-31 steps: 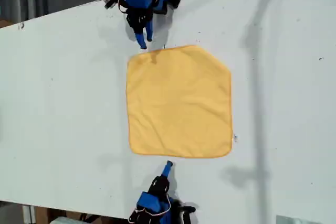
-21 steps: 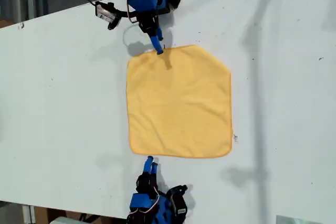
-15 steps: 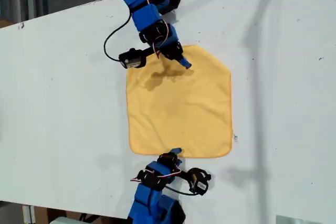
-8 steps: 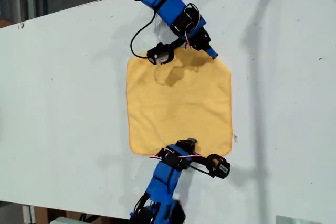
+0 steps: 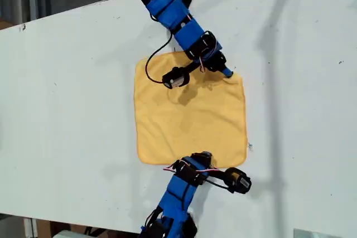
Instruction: Grasp corners of a square towel and fold twice.
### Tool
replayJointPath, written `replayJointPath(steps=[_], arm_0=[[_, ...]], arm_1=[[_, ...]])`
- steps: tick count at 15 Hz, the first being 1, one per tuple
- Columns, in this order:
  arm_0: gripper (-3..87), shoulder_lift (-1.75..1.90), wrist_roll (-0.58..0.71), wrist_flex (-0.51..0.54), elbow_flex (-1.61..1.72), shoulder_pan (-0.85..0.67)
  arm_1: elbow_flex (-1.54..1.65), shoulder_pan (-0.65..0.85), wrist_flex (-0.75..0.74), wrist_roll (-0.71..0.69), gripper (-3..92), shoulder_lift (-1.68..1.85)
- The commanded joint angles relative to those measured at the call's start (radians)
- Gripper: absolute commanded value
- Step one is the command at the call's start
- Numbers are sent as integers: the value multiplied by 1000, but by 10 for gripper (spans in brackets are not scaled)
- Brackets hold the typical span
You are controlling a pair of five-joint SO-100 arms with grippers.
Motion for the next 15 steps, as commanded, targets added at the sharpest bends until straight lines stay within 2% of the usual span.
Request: replayJointPath(steps=[1,5,8,9,11,13,15], arm_0=[[173,5,-17,9,-43,23],[200,-3,-48,-66,-41,64],[233,-21,-195,-71,-32,206],[234,-21,-241,-95,-9,242],[231,-26,-287,-218,48,275],[231,-61,-281,-282,37,267],[232,-114,-219,-245,-60,225]], arm_1=[[-91,17,5,-20,0,-37],[-127,-3,43,-2,0,-49],[-150,-23,77,3,0,-49],[-153,-28,77,3,0,-51],[-166,-37,78,6,0,-54],[-187,-40,94,5,0,-61],[-216,-41,118,2,0,-81]])
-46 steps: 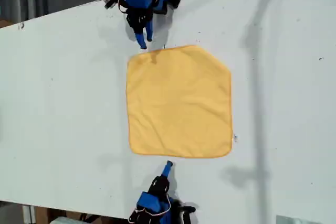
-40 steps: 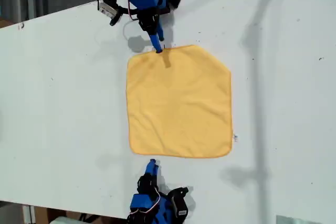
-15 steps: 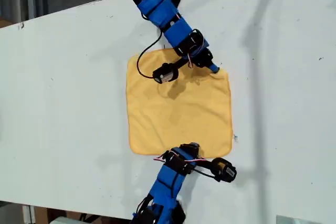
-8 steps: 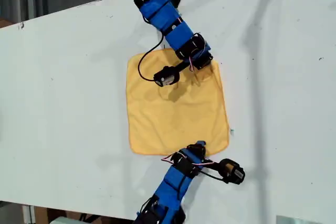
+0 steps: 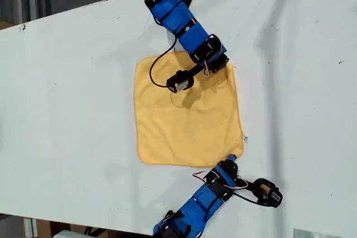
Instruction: Grasp corners of a square towel and fold twice.
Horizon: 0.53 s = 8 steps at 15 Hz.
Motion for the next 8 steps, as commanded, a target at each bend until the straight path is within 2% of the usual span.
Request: replayJointPath(steps=[1,3,4,5,7,8], arm_0=[[233,-34,69,86,-190,-54],[236,-114,114,259,-430,-78],[247,-115,124,261,-453,-91],[247,-117,127,213,-449,-109],[246,-164,141,43,-440,-135],[243,-176,123,31,-440,-143]], arm_1=[[-64,-17,15,3,0,5],[-67,-14,15,2,0,-8],[-72,-12,15,0,0,-12],[-74,-12,15,-2,0,-12],[-80,-12,20,-2,0,-12],[-87,-17,31,-2,0,-12]])
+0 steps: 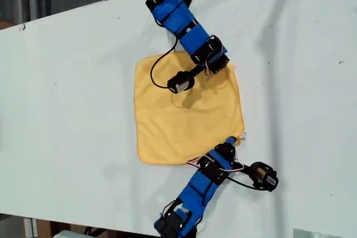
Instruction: Grasp corners of a square towel and fold twice.
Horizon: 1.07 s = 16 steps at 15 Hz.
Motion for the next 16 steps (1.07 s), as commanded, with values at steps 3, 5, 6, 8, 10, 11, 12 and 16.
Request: replayJointPath(steps=[3,5,6,8,10,11,12,16], arm_0=[[231,-3,-57,-15,-25,-34],[142,-37,-71,-37,-25,-34],[-4,-48,-81,-46,-25,-37],[-4,-72,-64,-91,-25,-43],[-4,-77,-52,-107,-28,-43],[-4,-72,-41,-81,-48,-41],[-4,-61,-32,-48,-64,-40],[-4,86,187,-5,-107,-38]], arm_1=[[-64,-26,21,6,0,9],[-66,-29,21,8,0,8],[-66,-29,21,8,0,8],[-67,-32,21,8,0,8],[-66,-34,21,9,0,8],[-67,-32,21,9,0,6],[-77,-29,26,6,0,8],[-374,-12,293,-29,0,18]])
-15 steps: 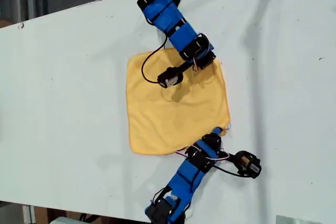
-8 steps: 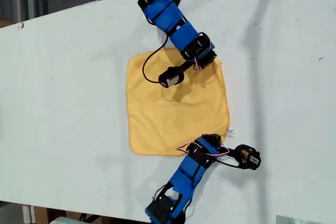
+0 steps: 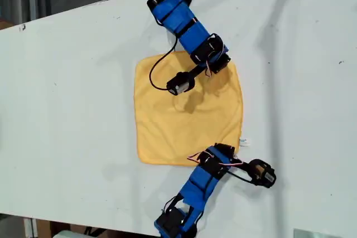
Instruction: Grasp corners of a square towel and fold twice.
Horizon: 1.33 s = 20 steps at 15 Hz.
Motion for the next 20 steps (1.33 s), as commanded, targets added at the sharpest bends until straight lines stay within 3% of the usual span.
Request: replayJointPath(steps=[1,4,8,10,16,20], arm_0=[[-4,212,189,-29,-67,-9],[-4,394,405,-44,-61,-46],[-4,594,506,120,14,-222],[-4,730,555,146,117,-330],[-4,1289,681,-9,784,-753],[-4,1330,822,-87,943,-1058]], arm_1=[[-227,14,147,-29,0,54],[-201,83,170,-71,0,225],[-95,305,115,-232,0,457],[-52,459,100,-322,0,557],[124,930,-107,-568,-1,635],[94,1144,-227,-669,-1,545]])
